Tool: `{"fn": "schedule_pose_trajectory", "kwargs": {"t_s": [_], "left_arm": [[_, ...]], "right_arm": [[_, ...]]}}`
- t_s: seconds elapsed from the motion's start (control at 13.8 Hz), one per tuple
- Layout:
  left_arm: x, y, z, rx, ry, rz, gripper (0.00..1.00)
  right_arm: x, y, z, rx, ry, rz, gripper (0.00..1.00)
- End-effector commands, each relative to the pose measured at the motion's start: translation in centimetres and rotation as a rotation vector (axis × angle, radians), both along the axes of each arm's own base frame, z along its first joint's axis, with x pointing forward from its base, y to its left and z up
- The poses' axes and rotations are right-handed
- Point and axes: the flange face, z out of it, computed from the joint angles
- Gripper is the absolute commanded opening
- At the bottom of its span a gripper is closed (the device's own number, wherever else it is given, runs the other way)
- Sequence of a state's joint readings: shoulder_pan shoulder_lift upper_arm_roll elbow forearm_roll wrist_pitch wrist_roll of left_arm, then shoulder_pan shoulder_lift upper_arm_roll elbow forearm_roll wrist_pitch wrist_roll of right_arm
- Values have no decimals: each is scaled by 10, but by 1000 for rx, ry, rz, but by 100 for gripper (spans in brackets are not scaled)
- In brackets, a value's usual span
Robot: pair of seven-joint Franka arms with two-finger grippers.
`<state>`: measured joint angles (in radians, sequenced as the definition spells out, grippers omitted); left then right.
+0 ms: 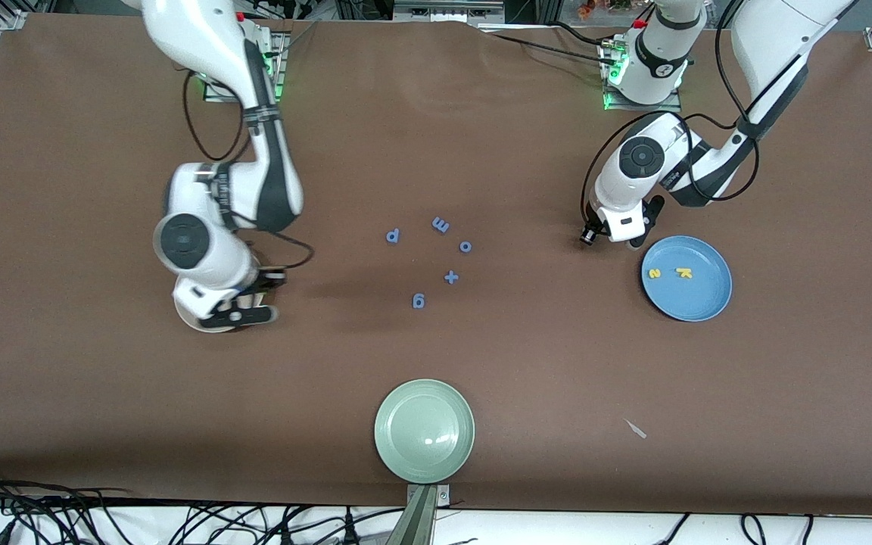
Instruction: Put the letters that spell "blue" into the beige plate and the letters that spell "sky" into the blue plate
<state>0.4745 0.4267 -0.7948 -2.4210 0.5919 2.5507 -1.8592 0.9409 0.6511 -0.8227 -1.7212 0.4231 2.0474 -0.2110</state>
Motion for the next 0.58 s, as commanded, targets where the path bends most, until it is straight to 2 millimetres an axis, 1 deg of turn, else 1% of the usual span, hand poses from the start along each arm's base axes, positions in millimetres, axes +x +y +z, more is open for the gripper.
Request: {"fn": "schedule_pose_trajectory", "kwargs": {"t_s": [0.0, 0.07, 0.14, 0.22, 0.29, 0.36, 0.51], "left_arm": [[-2, 3, -1, 2, -18, -21, 42], [-2, 3, -1, 2, -16, -23, 42], [-3, 3, -3, -1, -11, -23, 42], [-3, 3, -4, -1, -11, -26, 41], [-3, 3, -4, 2, -14, -35, 41], [-4, 3, -6, 2, -11, -39, 41], [-4, 4, -6, 2, -12, -36, 38]], "right_arm": [[8, -60, -1, 0, 36, 56, 0], [9, -79, -6, 7, 43, 41, 0], [9, -90, -8, 16, 48, 29, 2], [8, -92, -15, 44, 54, 13, 10], [4, -97, -25, 71, 70, -2, 18], [1, -101, -32, 102, 72, -2, 33], [-2, -112, -38, 142, 77, -7, 42]]}}
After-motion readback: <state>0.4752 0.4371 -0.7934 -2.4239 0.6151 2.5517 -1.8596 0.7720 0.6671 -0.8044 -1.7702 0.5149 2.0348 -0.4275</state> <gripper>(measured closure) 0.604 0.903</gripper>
